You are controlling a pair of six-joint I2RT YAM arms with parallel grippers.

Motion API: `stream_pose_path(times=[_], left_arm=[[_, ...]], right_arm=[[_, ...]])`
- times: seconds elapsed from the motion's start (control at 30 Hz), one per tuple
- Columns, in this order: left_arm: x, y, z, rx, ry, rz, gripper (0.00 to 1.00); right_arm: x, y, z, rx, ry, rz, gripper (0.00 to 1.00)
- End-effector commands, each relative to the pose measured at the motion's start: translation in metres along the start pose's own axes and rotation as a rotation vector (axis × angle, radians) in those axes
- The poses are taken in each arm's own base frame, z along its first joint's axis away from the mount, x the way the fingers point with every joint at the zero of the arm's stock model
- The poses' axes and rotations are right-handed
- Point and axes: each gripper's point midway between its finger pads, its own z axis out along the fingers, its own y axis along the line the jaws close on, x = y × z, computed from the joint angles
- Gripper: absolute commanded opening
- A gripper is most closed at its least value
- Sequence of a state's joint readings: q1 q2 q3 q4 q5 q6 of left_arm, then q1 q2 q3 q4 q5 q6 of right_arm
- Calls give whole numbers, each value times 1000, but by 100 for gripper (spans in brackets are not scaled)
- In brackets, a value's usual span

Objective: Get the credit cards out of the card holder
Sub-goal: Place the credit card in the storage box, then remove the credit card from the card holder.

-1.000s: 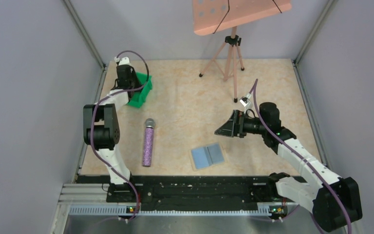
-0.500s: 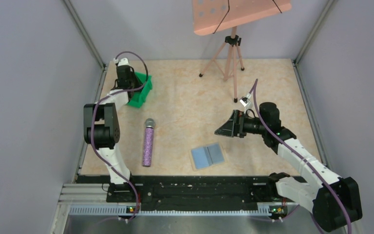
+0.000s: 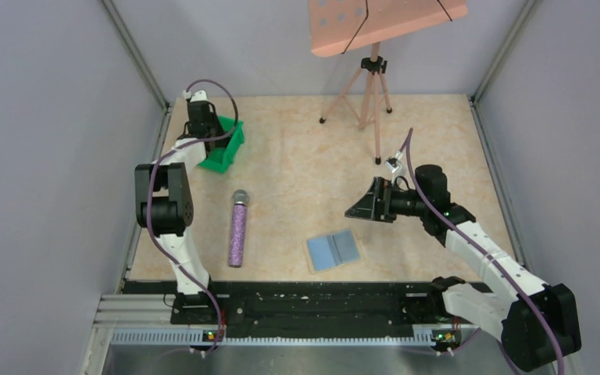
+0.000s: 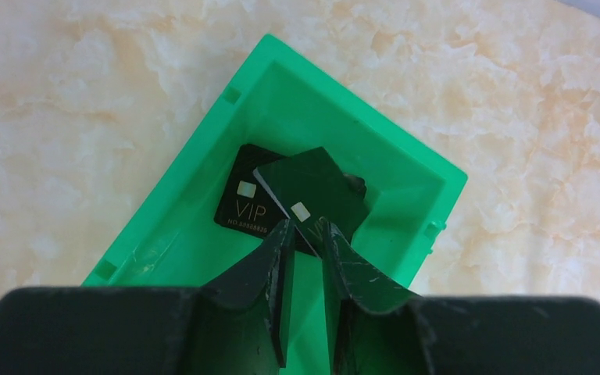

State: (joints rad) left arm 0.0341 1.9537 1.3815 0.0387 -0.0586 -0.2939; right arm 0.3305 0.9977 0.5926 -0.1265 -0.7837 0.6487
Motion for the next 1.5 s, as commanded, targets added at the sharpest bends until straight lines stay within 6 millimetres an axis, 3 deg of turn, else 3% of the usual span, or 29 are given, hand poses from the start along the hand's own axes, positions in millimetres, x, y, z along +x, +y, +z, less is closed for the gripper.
stream_pose_path(times=[0.0, 0.37, 0.53, 0.67, 0.87, 1.03, 1.2, 1.3, 1.4, 1.47], left_arm=[[-3, 0, 4, 5, 5, -8, 26], [-5, 5, 5, -17, 6, -3, 28], [-4, -2, -9, 11, 48, -10, 29], [-16, -9, -28, 33, 47, -30, 29], [-37, -23, -71, 76, 40, -88, 32], [-51, -32, -113, 104, 34, -94, 49], [-27, -60, -160, 234, 131, -99, 52], [7, -98, -200, 366, 224, -88, 50], [46, -135, -240, 476, 283, -21, 49], [82, -160, -269, 555, 340, 29, 49]], right_arm=[[-22, 17, -5, -16, -51, -46, 99], [-26, 22, -7, -21, -57, -52, 99], [-22, 15, -6, 2, -52, -32, 99], [-19, 14, -5, 2, -44, -17, 99], [-17, 0, -7, 83, -47, 8, 98], [-6, -13, -8, 144, -33, 52, 90], [15, -12, 3, 161, 21, 30, 72], [28, -2, 15, 134, 44, 15, 64], [37, 0, 24, 127, 55, 9, 62], [43, -4, 30, 129, 63, 6, 60]])
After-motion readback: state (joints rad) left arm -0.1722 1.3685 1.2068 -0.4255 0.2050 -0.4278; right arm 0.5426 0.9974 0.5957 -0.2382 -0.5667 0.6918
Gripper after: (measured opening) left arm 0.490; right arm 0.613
